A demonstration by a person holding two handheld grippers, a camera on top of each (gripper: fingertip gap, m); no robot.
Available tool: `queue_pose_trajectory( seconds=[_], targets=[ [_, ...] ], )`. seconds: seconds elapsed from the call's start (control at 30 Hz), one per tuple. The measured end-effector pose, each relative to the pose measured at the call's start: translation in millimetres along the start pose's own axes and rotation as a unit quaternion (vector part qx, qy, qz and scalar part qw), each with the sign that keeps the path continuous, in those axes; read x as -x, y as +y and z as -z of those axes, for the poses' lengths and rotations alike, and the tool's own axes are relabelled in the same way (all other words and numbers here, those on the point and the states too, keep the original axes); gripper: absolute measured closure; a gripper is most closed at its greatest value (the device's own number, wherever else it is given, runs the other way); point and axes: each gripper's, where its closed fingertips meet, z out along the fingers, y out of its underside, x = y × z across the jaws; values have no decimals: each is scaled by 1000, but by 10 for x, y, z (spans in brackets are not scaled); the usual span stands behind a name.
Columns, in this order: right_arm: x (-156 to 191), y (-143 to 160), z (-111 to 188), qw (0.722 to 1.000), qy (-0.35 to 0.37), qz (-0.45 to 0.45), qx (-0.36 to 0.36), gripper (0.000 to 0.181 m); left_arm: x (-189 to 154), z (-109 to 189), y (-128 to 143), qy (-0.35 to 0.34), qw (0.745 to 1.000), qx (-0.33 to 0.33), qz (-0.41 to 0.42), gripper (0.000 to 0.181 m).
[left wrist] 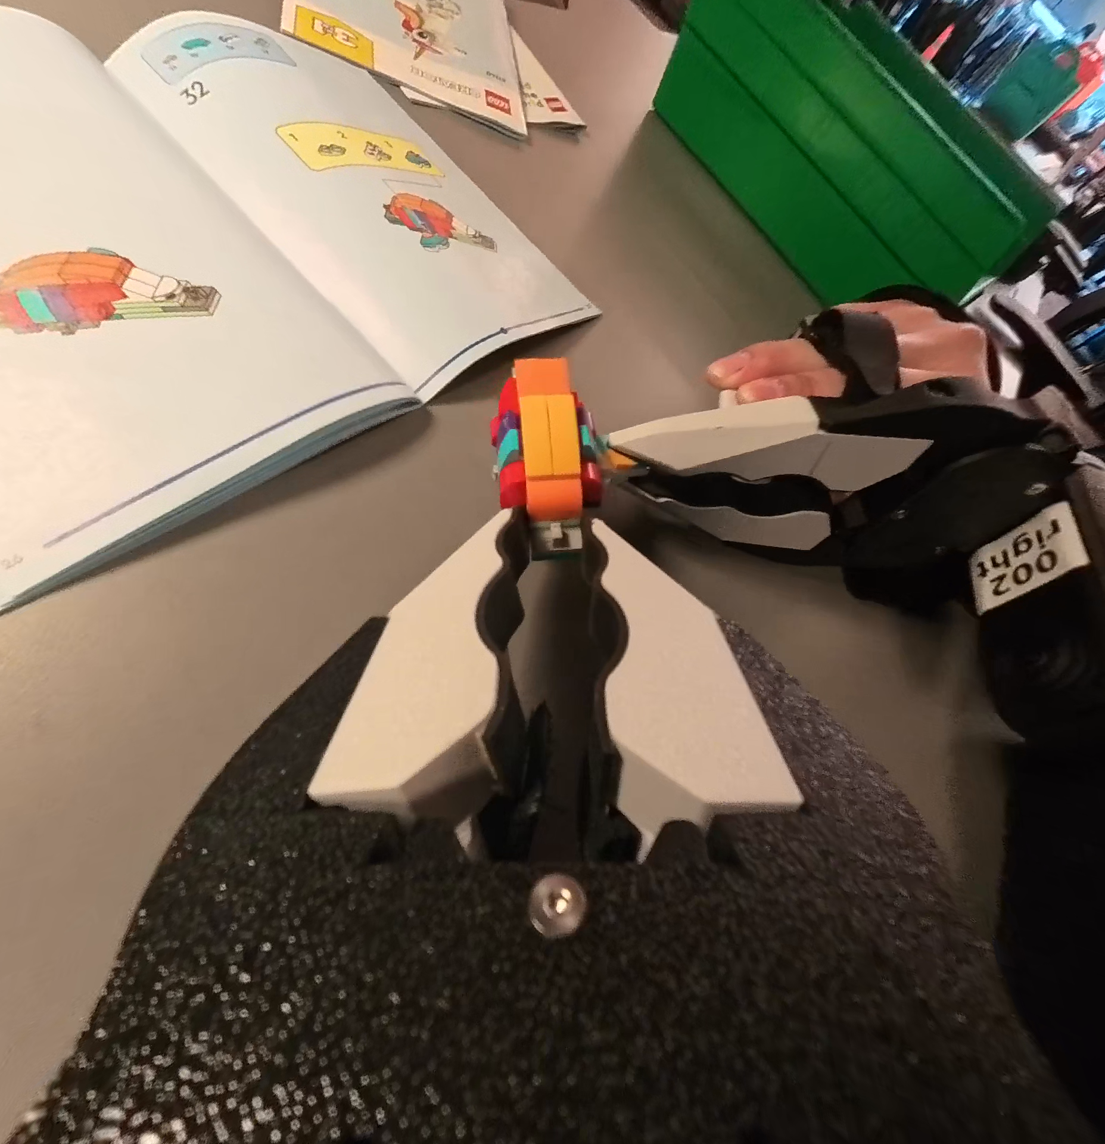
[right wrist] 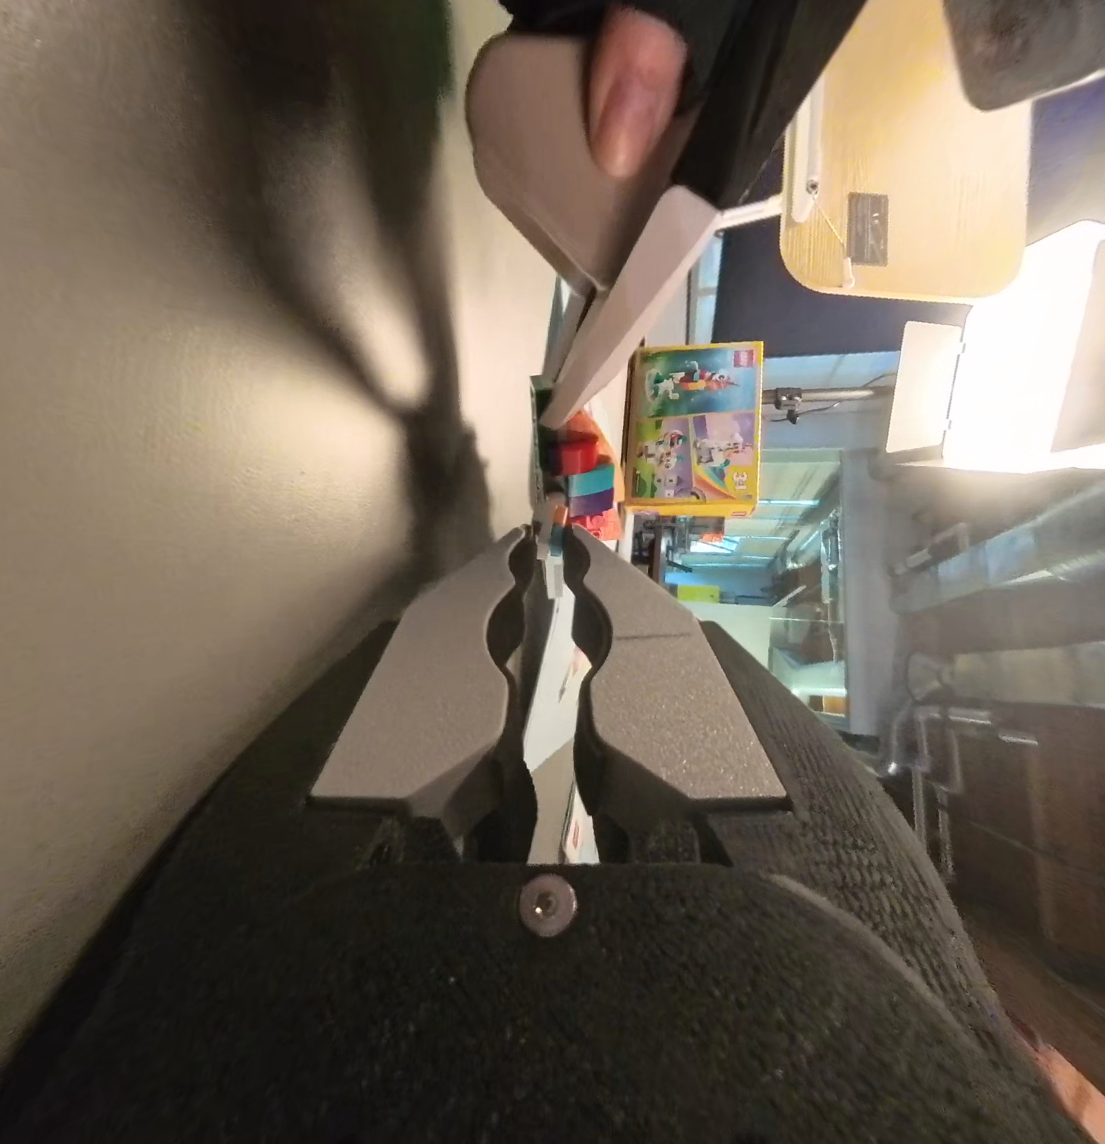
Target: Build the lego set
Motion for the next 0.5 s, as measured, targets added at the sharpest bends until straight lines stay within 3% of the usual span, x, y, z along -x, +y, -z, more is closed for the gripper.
queue_pose_trajectory(
  seconds=[0.5],
  targets=[
    [19,-25,1,1000,-4,-12,-23,174,-40,-20,38,10,1000,13,-4,166]
  ],
)
